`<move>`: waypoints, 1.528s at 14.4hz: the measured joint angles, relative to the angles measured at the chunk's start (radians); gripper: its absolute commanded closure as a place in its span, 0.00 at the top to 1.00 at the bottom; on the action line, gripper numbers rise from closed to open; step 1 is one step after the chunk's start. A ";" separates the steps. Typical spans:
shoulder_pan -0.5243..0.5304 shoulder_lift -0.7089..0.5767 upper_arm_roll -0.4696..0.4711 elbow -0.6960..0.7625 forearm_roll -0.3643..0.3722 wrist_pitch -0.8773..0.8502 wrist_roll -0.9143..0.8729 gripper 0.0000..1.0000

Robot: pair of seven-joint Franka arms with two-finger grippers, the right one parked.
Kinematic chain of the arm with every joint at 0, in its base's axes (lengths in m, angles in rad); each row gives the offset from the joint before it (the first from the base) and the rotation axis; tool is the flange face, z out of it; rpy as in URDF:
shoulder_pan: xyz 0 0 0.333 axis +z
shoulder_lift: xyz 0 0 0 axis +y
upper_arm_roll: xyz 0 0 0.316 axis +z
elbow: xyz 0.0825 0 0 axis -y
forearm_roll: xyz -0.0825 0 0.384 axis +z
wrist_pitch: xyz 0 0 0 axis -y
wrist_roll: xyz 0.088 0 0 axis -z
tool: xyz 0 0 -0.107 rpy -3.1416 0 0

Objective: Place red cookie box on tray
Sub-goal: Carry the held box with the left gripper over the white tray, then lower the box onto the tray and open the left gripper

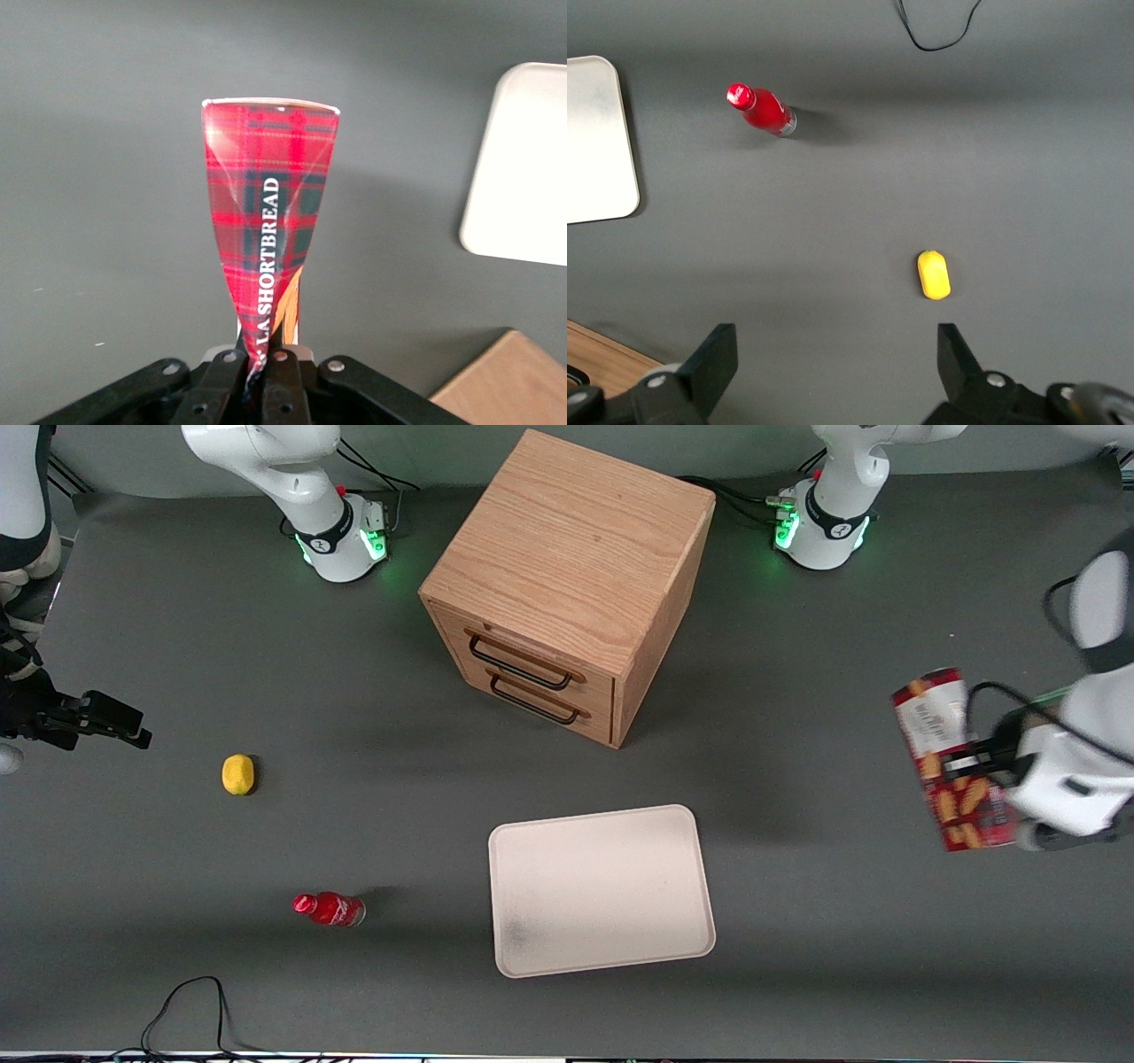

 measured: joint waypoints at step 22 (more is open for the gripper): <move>-0.232 0.502 -0.071 0.091 -0.035 0.570 -0.217 0.00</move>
